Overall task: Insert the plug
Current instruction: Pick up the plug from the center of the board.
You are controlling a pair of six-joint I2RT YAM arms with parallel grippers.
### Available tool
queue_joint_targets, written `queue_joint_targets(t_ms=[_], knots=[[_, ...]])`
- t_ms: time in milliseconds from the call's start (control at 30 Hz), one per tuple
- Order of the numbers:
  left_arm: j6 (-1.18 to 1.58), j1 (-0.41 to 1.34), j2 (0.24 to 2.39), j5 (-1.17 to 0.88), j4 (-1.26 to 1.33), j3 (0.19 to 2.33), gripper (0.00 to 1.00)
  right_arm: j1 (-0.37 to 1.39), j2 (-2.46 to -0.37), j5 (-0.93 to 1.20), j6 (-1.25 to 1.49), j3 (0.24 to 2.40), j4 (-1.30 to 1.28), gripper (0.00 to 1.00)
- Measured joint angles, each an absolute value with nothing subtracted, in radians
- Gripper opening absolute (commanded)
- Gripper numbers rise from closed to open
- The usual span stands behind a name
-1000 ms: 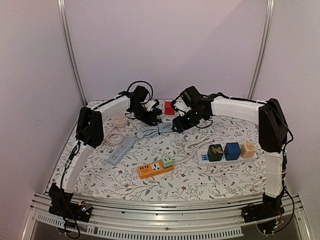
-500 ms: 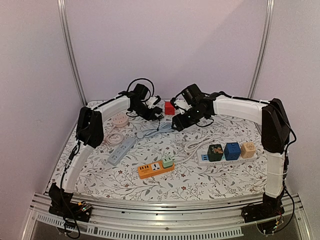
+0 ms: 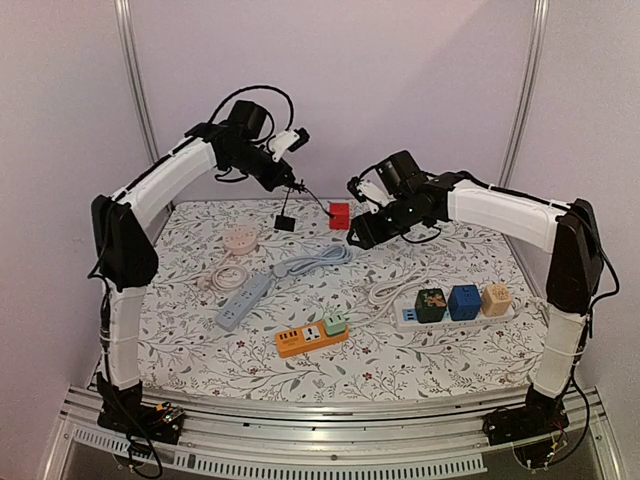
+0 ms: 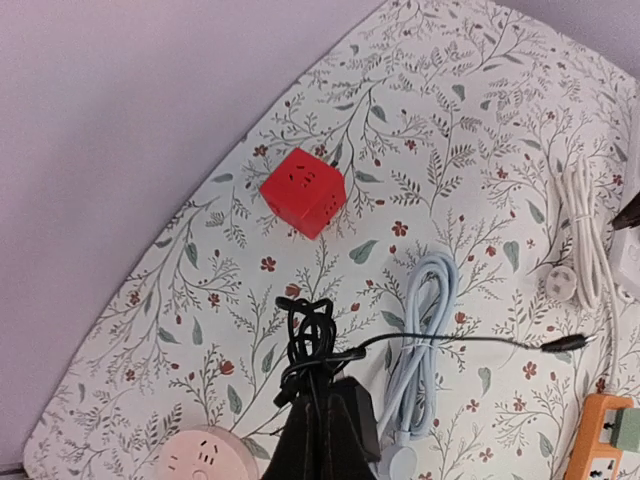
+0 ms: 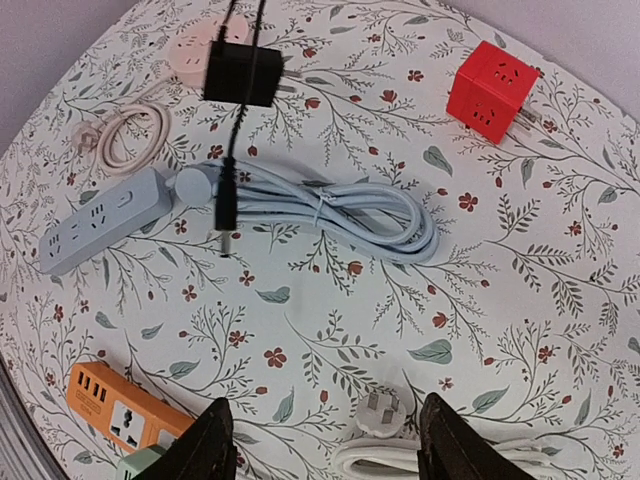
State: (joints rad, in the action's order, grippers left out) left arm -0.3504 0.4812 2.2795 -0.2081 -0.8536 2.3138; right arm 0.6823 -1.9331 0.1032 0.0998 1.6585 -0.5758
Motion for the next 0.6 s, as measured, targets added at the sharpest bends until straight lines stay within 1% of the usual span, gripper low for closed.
queue_joint_targets(t_ms=[167,300,467,600], knots=[[-0.378,0.517,2.043,-0.205,-0.936,2.321,0.0,0.686,-1.845,0.146,0.095,1.625,-0.561,0.61],[-0.362,0.562,1.926,-0.237,-1.03,2.312,0.0,0.709,-1.753,0.215,0.043,1.545,-0.501,0.65],[-0.283,0.605,1.82,-0.289,-1.121,2.294,0.0,0.81,-1.622,0.285,-0.079,1.389,-0.324,0.69],[-0.208,0.617,1.757,-0.339,-1.143,2.296,0.0,0.885,-1.549,0.351,-0.161,1.303,-0.115,0.71]])
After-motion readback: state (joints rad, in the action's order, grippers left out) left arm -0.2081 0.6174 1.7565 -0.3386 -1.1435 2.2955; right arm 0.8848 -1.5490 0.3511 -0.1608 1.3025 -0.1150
